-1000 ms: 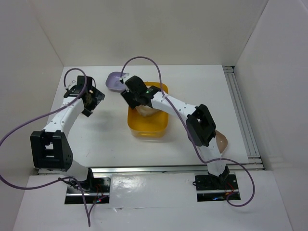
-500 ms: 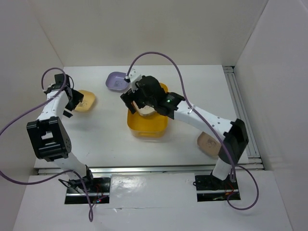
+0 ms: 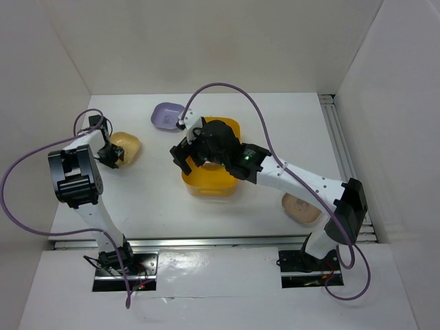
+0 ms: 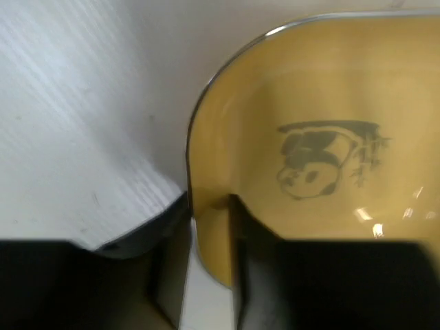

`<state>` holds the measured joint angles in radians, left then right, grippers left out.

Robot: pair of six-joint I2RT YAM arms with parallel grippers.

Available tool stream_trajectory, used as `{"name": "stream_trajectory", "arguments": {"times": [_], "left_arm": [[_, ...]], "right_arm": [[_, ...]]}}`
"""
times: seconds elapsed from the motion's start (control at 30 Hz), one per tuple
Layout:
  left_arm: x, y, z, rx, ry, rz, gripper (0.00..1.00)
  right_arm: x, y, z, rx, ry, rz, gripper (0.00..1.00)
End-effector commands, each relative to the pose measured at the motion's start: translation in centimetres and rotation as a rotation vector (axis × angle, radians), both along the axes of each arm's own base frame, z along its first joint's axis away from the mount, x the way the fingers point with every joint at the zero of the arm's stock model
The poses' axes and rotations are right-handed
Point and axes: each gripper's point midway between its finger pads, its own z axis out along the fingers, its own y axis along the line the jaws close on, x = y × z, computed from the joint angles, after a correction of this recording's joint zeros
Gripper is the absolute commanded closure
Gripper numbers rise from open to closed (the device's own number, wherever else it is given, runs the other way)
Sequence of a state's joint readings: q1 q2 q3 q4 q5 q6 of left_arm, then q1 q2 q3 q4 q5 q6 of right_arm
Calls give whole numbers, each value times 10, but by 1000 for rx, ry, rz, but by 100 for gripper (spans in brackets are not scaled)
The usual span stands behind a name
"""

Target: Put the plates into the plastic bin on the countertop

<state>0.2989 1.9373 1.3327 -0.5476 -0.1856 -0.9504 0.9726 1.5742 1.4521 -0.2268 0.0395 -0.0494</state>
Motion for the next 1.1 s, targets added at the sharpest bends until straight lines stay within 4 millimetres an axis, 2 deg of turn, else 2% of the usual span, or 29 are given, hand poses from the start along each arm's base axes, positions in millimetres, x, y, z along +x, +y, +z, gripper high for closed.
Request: {"name": "stream_trajectory", "arguments": {"times": [0.0,0.03,0.07,0.1,0.17,0.2,0.23,0.3,0.33,0.37,0.4,0.43,0.47,0.5,0.57,0.6,0.63,0.67,0.73,0.77,0.8,0.83,0.87,0.97,1.07], "left_arm": [[-10,2,-14,-26,44,52,69],[-14,2,-19,-27,66,67,89],[-19,3,-17,-22,89,80,98],[-23,3,-18,-19,108,82,100],[-29,4,-6,-11,105,126,100],[-34,4,-1,-1,108,129,100],[-34,6,22,14,61,154,100],[-38,-2,48,79,38,142,100],[-39,-6,62,106,15,130,100],[-33,-10,97,141,-79,118,100],[-33,-27,112,198,-103,69,100],[-32,-38,127,233,-141,42,100],[-29,-48,144,266,-187,16,100],[-28,-75,162,280,-243,-57,100],[-27,-99,171,281,-277,-141,100],[-26,-114,171,264,-282,-182,100],[-27,-139,171,255,-291,-248,100],[-31,-151,166,235,-287,-251,100],[-32,-171,165,224,-304,-280,100],[-33,-190,166,208,-323,-313,100],[-34,-199,166,195,-331,-319,100],[-32,-208,171,182,-356,-325,100],[-33,-227,178,142,-377,-363,100],[-30,-262,182,89,-400,-392,100],[-26,-286,181,56,-417,-364,100]], "right_arm": [[0,-11,59,125,-101,-40,0],[-1,-15,60,126,-105,-49,0],[1,-15,62,137,-106,-64,0],[1,-23,64,137,-114,-91,0],[10,-37,61,140,-106,-163,0],[15,-47,50,119,-86,-211,0],[29,-71,49,139,-61,-329,0],[40,-110,18,144,48,-505,0],[54,-140,3,137,85,-595,0],[57,-157,-12,131,116,-650,0],[54,-178,-47,80,166,-712,0],[53,-195,-52,102,178,-772,0],[57,-220,-65,89,197,-858,0],[53,-243,-87,39,213,-945,0],[53,-278,-103,38,249,-1103,0],[44,-294,-118,-6,277,-1171,0],[41,-304,-123,-6,279,-1216,0],[40,-315,-129,10,284,-1276,0],[34,-326,-139,1,304,-1309,0],[29,-328,-148,-11,323,-1321,0],[29,-331,-145,1,319,-1329,0],[23,-336,-152,-28,331,-1347,0],[20,-339,-153,-36,332,-1365,0],[9,-346,-157,-39,356,-1401,0],[2,-351,-163,-44,366,-1431,0]]}}
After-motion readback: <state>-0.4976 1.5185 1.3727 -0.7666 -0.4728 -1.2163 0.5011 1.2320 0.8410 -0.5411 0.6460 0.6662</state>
